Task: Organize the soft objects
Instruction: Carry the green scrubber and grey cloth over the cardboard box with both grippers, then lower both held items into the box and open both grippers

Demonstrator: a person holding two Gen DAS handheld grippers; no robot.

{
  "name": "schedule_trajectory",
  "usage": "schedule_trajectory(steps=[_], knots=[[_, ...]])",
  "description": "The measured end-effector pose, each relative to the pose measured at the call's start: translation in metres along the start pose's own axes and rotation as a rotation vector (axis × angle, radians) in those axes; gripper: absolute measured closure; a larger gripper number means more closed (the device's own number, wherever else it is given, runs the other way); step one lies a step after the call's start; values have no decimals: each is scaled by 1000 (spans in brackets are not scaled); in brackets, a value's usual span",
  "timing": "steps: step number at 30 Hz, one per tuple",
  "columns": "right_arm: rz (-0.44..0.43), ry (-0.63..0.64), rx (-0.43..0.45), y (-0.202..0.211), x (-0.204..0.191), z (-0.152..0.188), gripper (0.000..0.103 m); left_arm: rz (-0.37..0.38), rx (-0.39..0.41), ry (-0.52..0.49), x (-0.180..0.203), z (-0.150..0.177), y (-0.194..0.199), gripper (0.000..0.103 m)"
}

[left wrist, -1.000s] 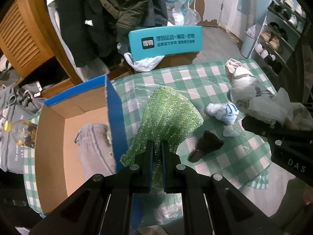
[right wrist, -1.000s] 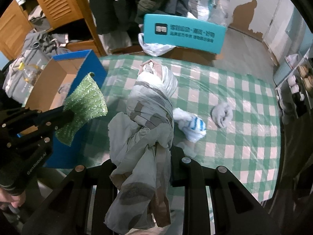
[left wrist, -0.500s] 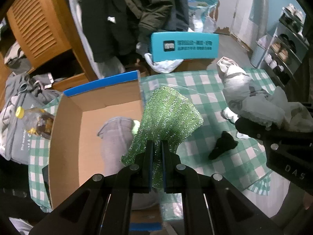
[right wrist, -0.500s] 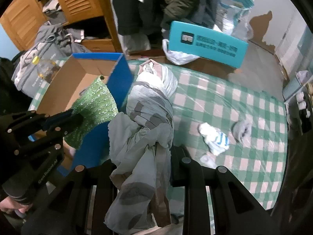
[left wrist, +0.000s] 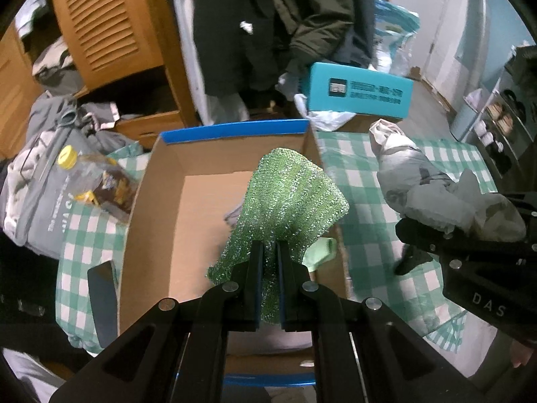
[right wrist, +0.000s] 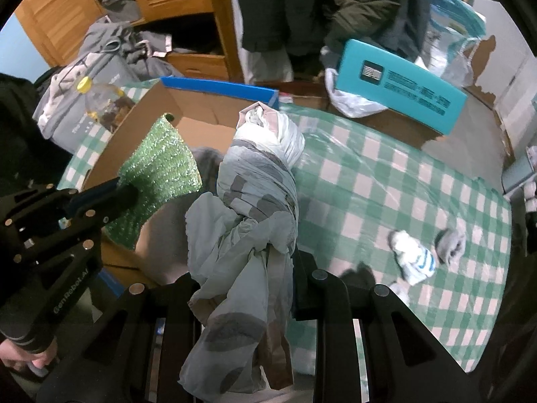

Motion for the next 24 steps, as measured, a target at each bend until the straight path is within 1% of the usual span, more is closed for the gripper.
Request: schedule_trajectory(steps=[9,19,22,24], knots=[[-48,16,-52,-31,-32,-13,80,-48,-46,45,-37,15,-22,96],[-97,19,-108,-61,-55,-17,80,-66,-97,71,-56,25,-39,94],[-111,19,-113,-62,-60,-18,77,-71,-115,74,-57,27,-43,88],[-107,15,-107,-60,-59,-20,70,-74,-118,77,-58,27,-44,78]])
Point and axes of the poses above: each gripper's, at about its wrist camera, not at the fingertips, and y roughly against the way its jaws point, x to its right, z to its underside, the point moved 6 cm from there along -y, roughly the way its jaws point, and after that the axes turned 8 degrees about -z, right-handed, at the moved point
